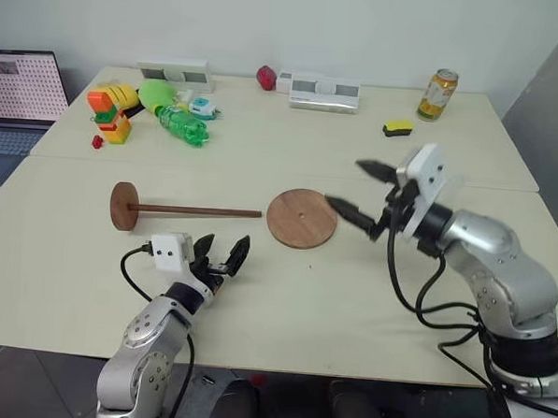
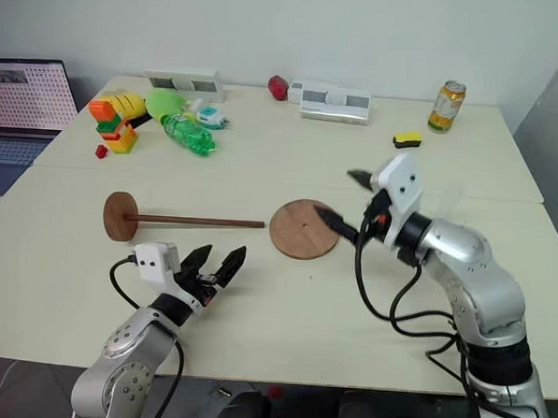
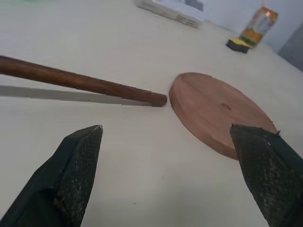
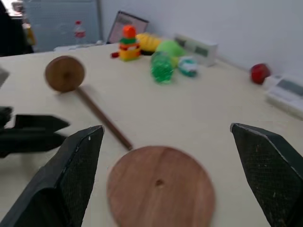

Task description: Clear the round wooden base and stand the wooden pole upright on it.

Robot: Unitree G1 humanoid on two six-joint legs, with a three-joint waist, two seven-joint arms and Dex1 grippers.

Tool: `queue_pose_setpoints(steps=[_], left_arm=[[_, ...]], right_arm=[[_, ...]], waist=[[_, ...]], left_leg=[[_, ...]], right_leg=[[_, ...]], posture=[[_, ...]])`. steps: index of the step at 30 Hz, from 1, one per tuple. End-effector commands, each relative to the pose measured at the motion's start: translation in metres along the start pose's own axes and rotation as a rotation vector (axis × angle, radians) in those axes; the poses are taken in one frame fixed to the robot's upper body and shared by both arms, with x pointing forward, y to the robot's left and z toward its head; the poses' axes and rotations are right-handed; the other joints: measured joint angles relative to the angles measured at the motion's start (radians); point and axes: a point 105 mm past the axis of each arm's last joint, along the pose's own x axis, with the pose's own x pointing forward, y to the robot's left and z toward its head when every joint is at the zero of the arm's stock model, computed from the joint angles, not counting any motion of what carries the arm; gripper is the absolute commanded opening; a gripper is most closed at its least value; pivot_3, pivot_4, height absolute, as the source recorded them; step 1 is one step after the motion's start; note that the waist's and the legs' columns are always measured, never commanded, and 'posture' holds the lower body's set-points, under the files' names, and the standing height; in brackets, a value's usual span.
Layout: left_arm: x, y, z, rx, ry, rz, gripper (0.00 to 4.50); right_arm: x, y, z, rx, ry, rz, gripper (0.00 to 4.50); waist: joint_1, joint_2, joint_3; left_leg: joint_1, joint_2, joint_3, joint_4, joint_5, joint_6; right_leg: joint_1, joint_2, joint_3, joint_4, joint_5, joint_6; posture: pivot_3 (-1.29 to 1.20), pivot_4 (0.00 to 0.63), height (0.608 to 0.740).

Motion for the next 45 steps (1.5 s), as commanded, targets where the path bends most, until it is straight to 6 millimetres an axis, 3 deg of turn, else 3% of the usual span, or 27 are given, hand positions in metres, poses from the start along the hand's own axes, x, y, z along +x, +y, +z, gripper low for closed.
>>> queue_pose_setpoints(steps=[1,5,13,16,21,30,45], left_arm=[[-0.009,0.002,0.014,-0.208,-0.07,0.051,4.5],[-0.022,0.02,0.013,-0.418,-0.136,0.141,4.5],[-0.033,0.067,0.023,-0.616,-0.325,0.278,4.5],[-0.027,0.087,0.03,-0.633,-0.378,0.305,4.5],[-0.01,0.102,0.031,-0.646,-0.366,0.285,4.5],[0.024,0.11,0.034,-0.654,-0.313,0.199,4.5],[0.061,0.112,0.037,-0.658,-0.254,0.132,4.5]], right_arm=[[-0.003,0.012,0.0,-0.071,-0.009,0.09,4.48],[-0.001,0.017,-0.006,-0.083,0.0,0.141,4.48],[-0.003,0.035,-0.01,-0.095,0.009,0.264,4.48],[-0.003,0.039,-0.003,-0.093,-0.008,0.279,4.48],[-0.002,0.042,0.006,-0.088,-0.03,0.287,4.48],[-0.002,0.043,0.028,-0.073,-0.072,0.263,4.48],[-0.003,0.034,0.029,-0.055,-0.06,0.211,4.48]], waist=[[-0.001,0.0,0.0],[-0.006,0.0,0.0],[-0.001,-0.001,-0.001],[-0.001,-0.001,-0.001],[-0.001,-0.001,-0.001],[0.008,0.0,-0.002],[0.012,0.0,-0.002]], left_leg=[[0.0,0.0,0.0,0.0,0.0,0.0],[0.001,0.0,0.0,0.0,0.0,0.0],[0.002,0.0,0.0,0.001,0.0,0.0],[0.002,-0.001,0.0,0.002,0.001,-0.001],[0.002,-0.001,-0.001,0.002,0.002,-0.004],[0.002,-0.001,-0.004,0.006,0.002,-0.004],[0.002,-0.002,-0.006,0.013,0.001,-0.001]], right_leg=[[0.0,0.0,0.0,0.0,0.0,0.0],[0.001,0.002,0.001,0.0,0.0,0.0],[0.002,0.002,0.0,-0.001,0.0,0.0],[0.003,0.002,0.0,-0.001,0.0,0.0],[0.003,0.002,-0.001,0.0,0.0,0.0],[0.004,0.002,-0.004,0.004,0.0,0.0],[0.004,0.002,-0.004,0.011,0.0,0.0]], posture=[[0.0,0.15,0.74],[0.0,0.15,0.74],[0.0,0.15,0.74],[0.0,0.15,0.74],[0.0,0.15,0.74],[0.0,0.15,0.74],[0.0,0.15,0.74]])
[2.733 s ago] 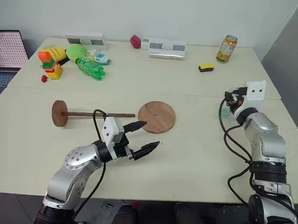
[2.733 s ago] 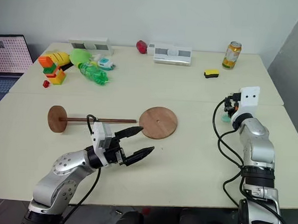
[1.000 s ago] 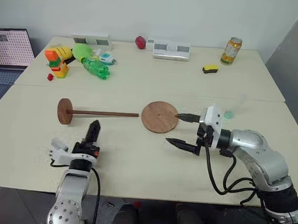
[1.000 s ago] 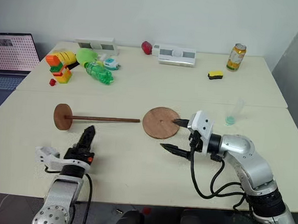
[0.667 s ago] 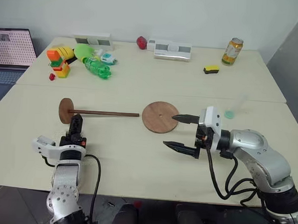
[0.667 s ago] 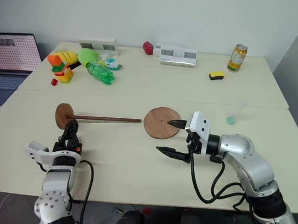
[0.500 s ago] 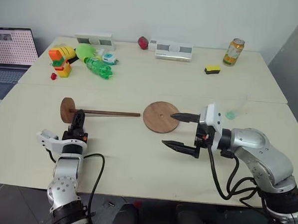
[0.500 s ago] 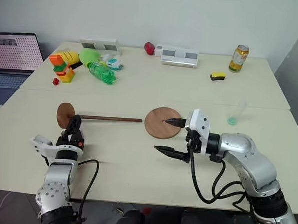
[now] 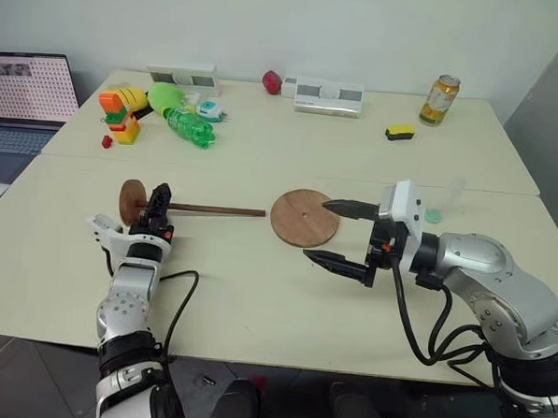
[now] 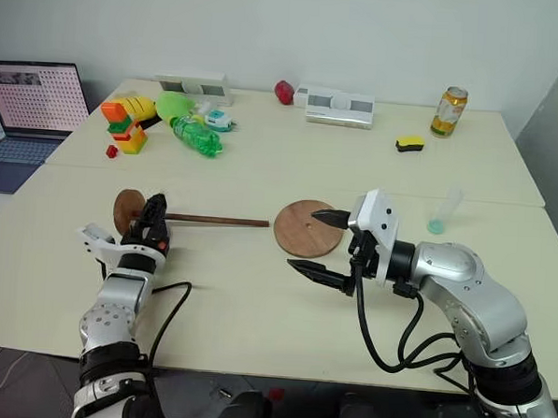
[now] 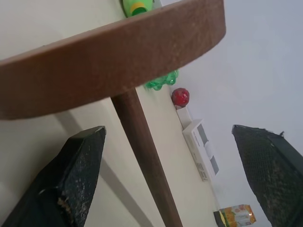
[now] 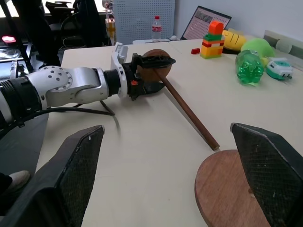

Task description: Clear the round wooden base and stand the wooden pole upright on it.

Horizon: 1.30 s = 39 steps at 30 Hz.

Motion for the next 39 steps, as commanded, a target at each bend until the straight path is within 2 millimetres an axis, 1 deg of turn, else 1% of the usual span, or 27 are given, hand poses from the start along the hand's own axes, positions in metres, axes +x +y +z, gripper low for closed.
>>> queue_pose_setpoints(steps=[1,3,4,11,13,14,15,21,23,26,28,30,31,32,33,34,35,36,38,39], left_arm=[[-0.002,0.011,-0.016,-0.021,0.06,0.029,4.5],[-0.003,0.011,-0.016,-0.02,0.062,0.029,4.12],[-0.003,0.011,-0.016,-0.022,0.06,0.025,4.02],[-0.004,0.009,-0.012,-0.032,0.048,0.015,2.43],[-0.003,0.008,-0.012,-0.033,0.048,0.013,2.09],[-0.003,0.008,-0.012,-0.037,0.044,0.014,1.79],[-0.003,0.008,-0.011,-0.042,0.039,0.015,1.66],[-0.004,0.009,-0.009,-0.055,0.019,0.023,0.47],[-0.005,0.01,-0.004,-0.06,-0.004,0.03,0.32],[-0.005,0.006,0.012,-0.042,-0.055,0.025,0.3],[-0.003,-0.007,0.023,0.023,-0.06,-0.009,0.3],[0.003,-0.032,0.026,0.141,-0.004,-0.081,0.3],[0.007,-0.052,0.026,0.202,0.034,-0.136,0.3],[0.01,-0.071,0.024,0.268,0.079,-0.196,0.3],[0.012,-0.082,0.022,0.309,0.108,-0.233,0.3],[0.015,-0.098,0.02,0.345,0.14,-0.285,0.3],[0.017,-0.113,0.018,0.374,0.165,-0.331,0.3],[0.022,-0.132,0.013,0.433,0.203,-0.397,0.3],[0.026,-0.153,0.004,0.488,0.25,-0.477,0.3],[0.028,-0.164,-0.004,0.522,0.287,-0.529,0.3]], right_arm=[[-0.003,-0.003,0.015,-0.036,-0.045,-0.01,4.48],[-0.003,-0.003,0.015,-0.035,-0.045,-0.011,4.5],[-0.003,-0.003,0.015,-0.035,-0.045,-0.012,4.5],[-0.001,-0.004,0.017,-0.037,-0.052,-0.016,4.5],[-0.001,-0.005,0.018,-0.039,-0.056,-0.019,4.5],[-0.001,-0.005,0.018,-0.039,-0.058,-0.02,4.5],[-0.001,-0.005,0.019,-0.039,-0.06,-0.02,4.5],[0.0,-0.005,0.02,-0.039,-0.062,-0.024,4.5],[0.0,-0.005,0.02,-0.04,-0.063,-0.027,4.5],[0.001,-0.006,0.022,-0.042,-0.073,-0.034,4.5],[0.002,-0.007,0.024,-0.044,-0.086,-0.043,4.5],[0.002,-0.009,0.026,-0.042,-0.102,-0.066,4.5],[0.002,-0.011,0.027,-0.04,-0.111,-0.084,4.5],[0.001,-0.012,0.027,-0.039,-0.117,-0.102,4.5],[0.001,-0.013,0.027,-0.038,-0.12,-0.113,4.5],[0.0,-0.014,0.026,-0.034,-0.122,-0.131,4.5],[-0.001,-0.014,0.024,-0.03,-0.121,-0.146,4.5],[-0.004,-0.013,0.019,-0.027,-0.111,-0.168,4.5],[-0.007,-0.013,0.013,-0.027,-0.097,-0.195,4.5],[-0.008,-0.013,0.01,-0.021,-0.095,-0.219,4.5]], waist=[[-0.001,0.0,0.0],[0.0,0.0,0.0],[-0.001,0.0,0.0],[-0.01,0.0,0.0],[-0.013,-0.001,0.0],[-0.013,-0.001,0.0],[-0.013,-0.001,0.0],[-0.013,0.0,0.0],[-0.014,0.0,0.0],[-0.015,0.0,0.0],[-0.017,-0.001,0.0],[-0.021,-0.003,0.002],[-0.021,-0.005,0.002],[-0.021,-0.005,0.003],[-0.02,-0.006,0.003],[-0.019,-0.006,0.003],[-0.018,-0.005,0.003],[-0.015,-0.006,0.003],[-0.007,-0.008,0.004],[-0.007,-0.008,0.004]], left_leg=[[0.0,0.0,0.0,0.0,0.0,0.0],[0.0,0.0,0.0,0.0,0.0,0.0],[0.0,0.0,0.0,0.0,0.0,0.0],[-0.002,0.001,0.001,-0.001,0.002,-0.003],[-0.002,0.001,0.001,-0.001,0.002,-0.003],[-0.002,0.001,0.001,-0.001,0.002,-0.003],[-0.002,0.001,0.001,-0.001,0.002,-0.003],[-0.001,0.001,0.001,-0.001,0.002,-0.003],[-0.001,0.001,0.001,-0.001,0.002,-0.003],[-0.001,0.001,0.001,-0.001,0.002,-0.003],[-0.001,0.001,0.001,-0.001,0.002,-0.003],[-0.001,0.002,0.001,-0.001,0.002,-0.003],[-0.002,0.003,0.0,-0.001,0.002,-0.003],[-0.002,0.003,0.0,-0.001,0.002,-0.003],[-0.002,0.003,0.0,-0.001,0.002,-0.003],[-0.003,0.003,0.0,-0.001,0.002,-0.003],[-0.003,0.003,0.001,-0.001,0.002,-0.003],[-0.003,0.003,0.001,-0.001,0.002,-0.003],[-0.004,0.001,0.0,-0.001,0.002,-0.003],[-0.005,0.001,-0.001,-0.001,0.002,-0.004]], right_leg=[[0.0,0.0,0.0,0.0,0.0,0.0],[0.0,0.0,0.0,0.0,0.0,0.0],[0.0,0.0,0.0,0.0,0.0,0.0],[-0.001,0.0,0.001,-0.003,0.0,0.0],[-0.002,0.0,0.0,-0.004,0.0,0.0],[-0.002,0.0,0.0,-0.004,0.0,0.0],[-0.002,0.0,0.0,-0.004,0.0,0.0],[-0.001,0.0,0.001,-0.002,0.0,0.0],[-0.001,0.0,0.001,-0.002,0.0,0.0],[-0.001,0.0,0.001,-0.002,0.0,0.0],[-0.001,0.0,0.001,-0.002,0.0,0.0],[-0.002,0.002,0.001,-0.002,0.0,0.0],[-0.003,0.003,0.001,-0.001,0.0,0.0],[-0.004,0.003,0.001,0.0,0.0,0.0],[-0.004,0.003,0.001,0.0,0.0,0.0],[-0.004,0.003,0.001,0.0,0.0,0.0],[-0.004,0.003,0.001,0.0,0.0,0.0],[-0.004,0.002,0.001,-0.001,0.0,0.0],[-0.004,0.001,0.0,-0.002,0.0,0.0],[-0.004,0.001,-0.001,-0.003,0.0,0.0]], posture=[[0.0,0.15,0.74],[0.0,0.15,0.74],[0.0,0.15,0.74],[0.0,0.15,0.74],[0.0,0.15,0.74],[0.0,0.15,0.74],[0.0,0.15,0.74],[0.0,0.15,0.74],[0.0,0.15,0.74],[0.0,0.15,0.74],[0.0,0.15,0.74],[0.0,0.15,0.74],[0.0,0.15,0.74],[0.0,0.15,0.74],[0.0,0.15,0.74],[0.0,0.15,0.74],[0.0,0.15,0.74],[0.0,0.15,0.74],[0.0,0.15,0.74],[0.0,0.15,0.74]])
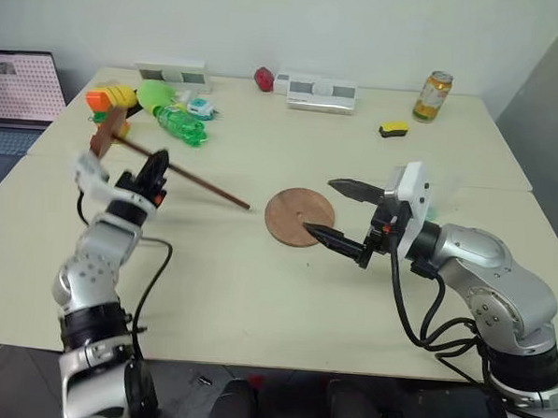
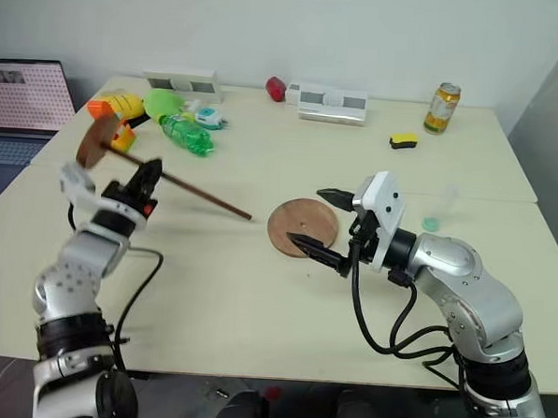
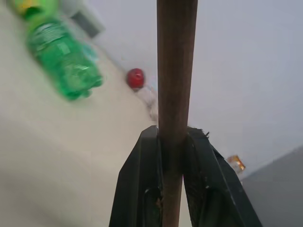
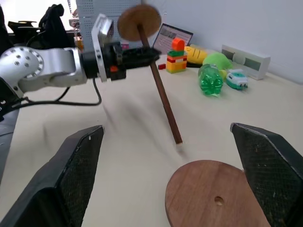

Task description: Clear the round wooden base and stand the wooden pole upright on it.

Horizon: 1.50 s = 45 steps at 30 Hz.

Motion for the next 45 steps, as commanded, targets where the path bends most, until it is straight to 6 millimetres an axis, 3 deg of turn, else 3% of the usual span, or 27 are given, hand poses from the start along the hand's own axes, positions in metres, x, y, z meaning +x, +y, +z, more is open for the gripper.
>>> queue_pose_setpoints(steps=[1,4,11,15,21,45], left_arm=[[0.024,-0.051,0.0,0.133,0.086,-0.222,0.3],[0.044,-0.09,-0.018,0.305,0.219,-0.434,0.3],[0.067,-0.126,-0.059,0.537,0.355,-0.731,0.3],[0.072,-0.13,-0.076,0.609,0.373,-0.817,0.3],[0.075,-0.128,-0.086,0.65,0.359,-0.865,0.3],[0.059,-0.118,-0.078,0.676,0.449,-0.853,0.3]], right_arm=[[-0.008,0.0,0.002,-0.035,-0.02,-0.072,4.5],[-0.014,-0.001,-0.003,-0.021,-0.024,-0.158,4.5],[-0.024,-0.004,-0.012,-0.03,0.012,-0.304,4.5],[-0.025,-0.001,-0.015,-0.025,0.021,-0.33,4.5],[-0.028,0.0,-0.016,-0.017,0.015,-0.382,4.5],[-0.03,-0.004,-0.018,-0.005,0.025,-0.377,4.5]], waist=[[0.0,0.0,0.0],[-0.005,0.0,0.0],[-0.016,0.001,0.001],[-0.021,0.001,0.001],[-0.023,0.001,0.001],[-0.035,0.001,0.001]], left_leg=[[-0.001,0.0,0.0,0.0,0.0,0.0],[-0.004,-0.001,0.001,0.0,0.0,0.0],[-0.005,0.0,0.003,-0.001,0.0,-0.001],[-0.006,0.0,0.003,-0.001,0.0,0.0],[-0.008,-0.001,0.002,0.0,0.0,0.0],[-0.007,0.0,0.001,0.001,0.0,0.0]], right_leg=[[0.0,0.0,0.0,-0.001,0.0,0.0],[-0.002,-0.001,0.001,-0.002,0.0,0.0],[-0.005,0.001,0.001,-0.002,0.0,0.0],[-0.006,0.001,0.002,-0.001,0.0,0.0],[-0.008,0.001,0.002,0.0,0.0,0.0],[-0.008,0.001,0.001,0.004,0.0,0.0]], posture=[[0.0,0.15,0.74],[0.0,0.15,0.74],[0.0,0.15,0.74],[0.0,0.15,0.74],[0.0,0.15,0.74],[0.0,0.15,0.74]])
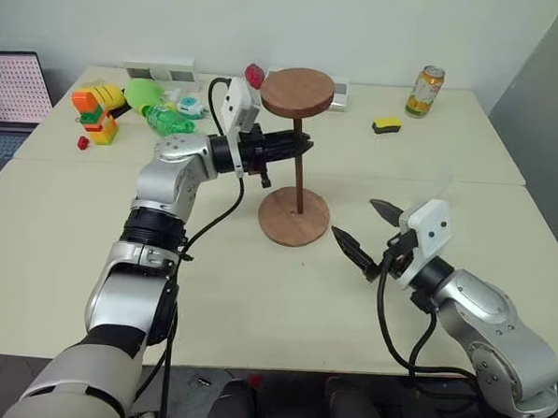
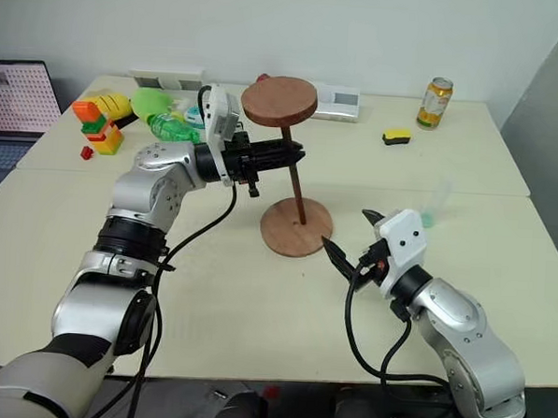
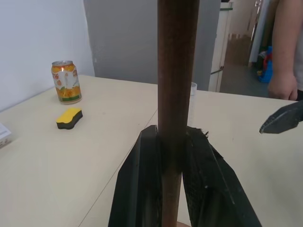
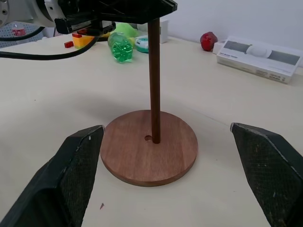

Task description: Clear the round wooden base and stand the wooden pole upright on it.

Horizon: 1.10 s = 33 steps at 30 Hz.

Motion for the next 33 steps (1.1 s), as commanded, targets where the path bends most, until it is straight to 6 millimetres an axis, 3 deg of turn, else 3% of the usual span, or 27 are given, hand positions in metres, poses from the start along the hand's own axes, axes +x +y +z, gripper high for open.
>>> queue_pose_setpoints(steps=[1,26,33], left_arm=[[-0.004,0.002,0.003,0.021,0.018,0.015,0.3],[-0.015,-0.003,-0.011,0.001,0.049,0.047,0.3],[-0.011,-0.007,-0.033,-0.035,0.077,0.052,0.3]], right_arm=[[-0.001,0.0,0.01,-0.015,-0.038,0.006,4.5],[0.001,0.0,0.011,-0.033,-0.031,0.059,4.5],[0.002,0.002,0.011,-0.03,-0.029,0.065,4.5]], waist=[[0.0,0.0,0.0],[0.0,0.0,0.0],[0.0,0.0,-0.001]], left_leg=[[0.0,0.0,0.0,0.0,0.0,0.0],[0.001,0.0,0.001,0.001,0.0,0.0],[0.001,0.0,0.0,0.001,0.0,0.0]], right_leg=[[0.0,0.0,0.0,0.0,0.0,0.0],[0.0,0.0,0.0,0.001,0.0,0.0],[0.001,0.0,0.0,0.001,0.0,0.0]], posture=[[0.0,0.15,0.74],[0.0,0.15,0.74],[0.0,0.15,0.74]])
